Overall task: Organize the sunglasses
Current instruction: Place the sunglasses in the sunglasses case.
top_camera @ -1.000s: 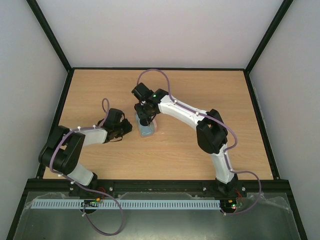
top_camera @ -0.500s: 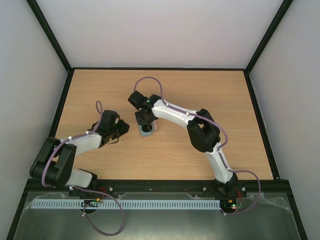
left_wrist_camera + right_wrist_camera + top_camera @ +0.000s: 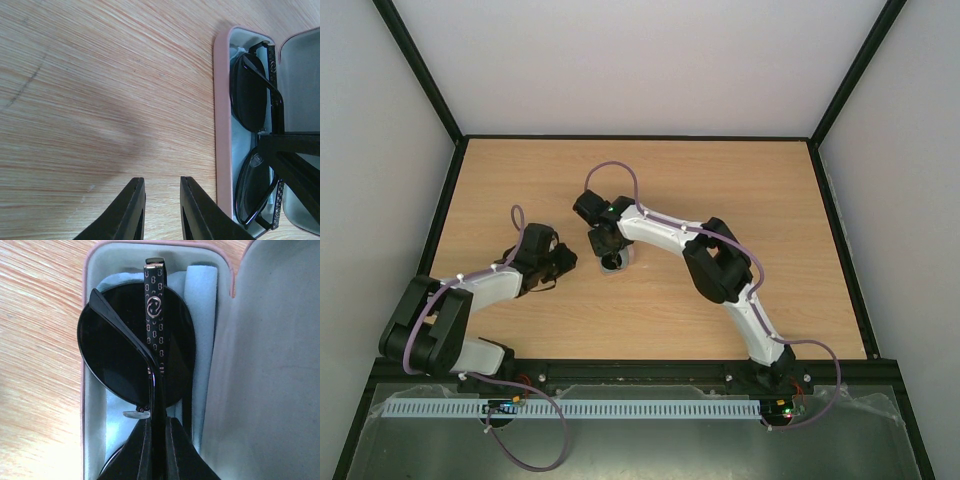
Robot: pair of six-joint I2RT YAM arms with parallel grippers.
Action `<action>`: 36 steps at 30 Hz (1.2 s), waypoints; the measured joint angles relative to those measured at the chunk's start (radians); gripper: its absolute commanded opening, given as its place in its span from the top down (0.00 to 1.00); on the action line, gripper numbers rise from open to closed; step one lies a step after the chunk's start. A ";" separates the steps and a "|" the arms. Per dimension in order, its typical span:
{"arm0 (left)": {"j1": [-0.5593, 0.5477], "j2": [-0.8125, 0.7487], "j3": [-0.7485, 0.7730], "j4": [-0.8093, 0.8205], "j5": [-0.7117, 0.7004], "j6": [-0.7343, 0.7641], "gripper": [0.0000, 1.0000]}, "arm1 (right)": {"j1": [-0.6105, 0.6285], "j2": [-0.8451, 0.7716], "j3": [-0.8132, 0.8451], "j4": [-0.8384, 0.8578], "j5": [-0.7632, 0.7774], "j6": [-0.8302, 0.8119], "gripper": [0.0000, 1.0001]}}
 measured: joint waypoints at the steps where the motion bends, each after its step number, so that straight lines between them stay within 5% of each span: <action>1: 0.000 0.000 0.000 0.000 0.000 0.000 0.77 | 0.000 0.002 0.000 0.000 0.003 0.000 0.99; 32: 0.000 -0.001 0.000 0.000 0.000 0.000 0.77 | 0.014 0.035 0.036 -0.041 0.140 -0.003 0.98; 36: 0.000 -0.001 0.000 0.000 0.000 0.000 0.77 | 0.014 0.035 0.037 -0.042 0.140 -0.003 0.93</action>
